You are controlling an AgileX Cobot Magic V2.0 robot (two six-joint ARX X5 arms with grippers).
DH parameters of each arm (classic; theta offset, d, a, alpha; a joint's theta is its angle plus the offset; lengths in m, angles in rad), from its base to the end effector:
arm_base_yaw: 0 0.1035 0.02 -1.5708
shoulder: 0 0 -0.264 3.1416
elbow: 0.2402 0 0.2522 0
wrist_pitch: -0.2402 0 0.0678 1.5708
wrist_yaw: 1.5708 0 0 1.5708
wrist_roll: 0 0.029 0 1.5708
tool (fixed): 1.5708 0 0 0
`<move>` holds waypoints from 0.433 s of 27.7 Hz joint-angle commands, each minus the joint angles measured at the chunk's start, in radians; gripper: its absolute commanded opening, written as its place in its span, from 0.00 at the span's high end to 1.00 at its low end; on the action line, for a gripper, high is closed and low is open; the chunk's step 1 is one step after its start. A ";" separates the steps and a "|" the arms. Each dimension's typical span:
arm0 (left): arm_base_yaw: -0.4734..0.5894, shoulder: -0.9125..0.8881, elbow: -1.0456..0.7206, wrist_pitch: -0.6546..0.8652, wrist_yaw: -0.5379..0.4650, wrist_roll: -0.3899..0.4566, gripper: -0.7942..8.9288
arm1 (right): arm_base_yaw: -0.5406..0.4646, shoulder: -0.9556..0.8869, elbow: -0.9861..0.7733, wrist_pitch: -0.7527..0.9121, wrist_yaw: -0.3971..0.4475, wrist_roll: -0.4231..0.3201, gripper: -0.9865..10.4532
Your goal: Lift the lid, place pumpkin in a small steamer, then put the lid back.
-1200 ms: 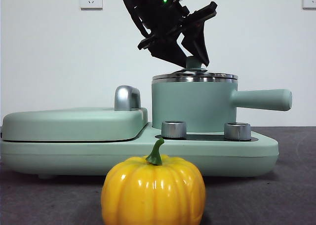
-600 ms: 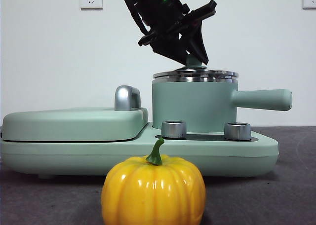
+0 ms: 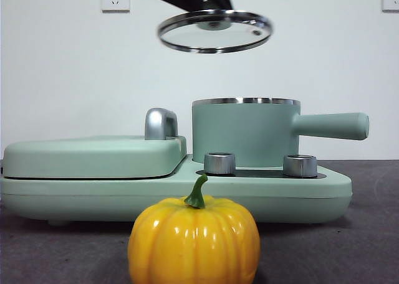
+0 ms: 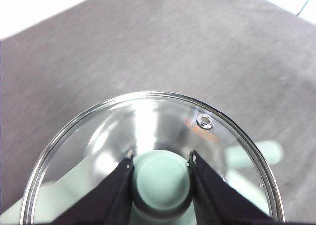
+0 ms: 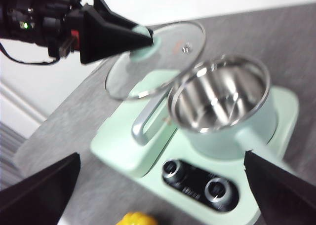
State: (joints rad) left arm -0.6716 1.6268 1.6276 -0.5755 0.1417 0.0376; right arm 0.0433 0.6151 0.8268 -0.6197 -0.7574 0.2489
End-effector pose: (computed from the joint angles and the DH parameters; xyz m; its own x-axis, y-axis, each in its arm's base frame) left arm 0.2798 -0.2276 0.3748 0.5626 -0.6276 -0.5381 0.7243 0.6880 -0.0452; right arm 0.1119 0.0248 0.3307 0.6366 0.7153 -0.2883 -0.5435 0.6813 0.4903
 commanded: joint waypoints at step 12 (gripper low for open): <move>0.205 -0.054 0.032 -0.039 0.004 0.043 0.90 | 0.426 0.253 0.084 -0.073 0.285 0.150 0.45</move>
State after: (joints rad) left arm -0.4664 1.5715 1.6276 -0.6357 0.1402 0.0643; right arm 0.4366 0.8505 0.8890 -0.6956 -0.4931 0.3782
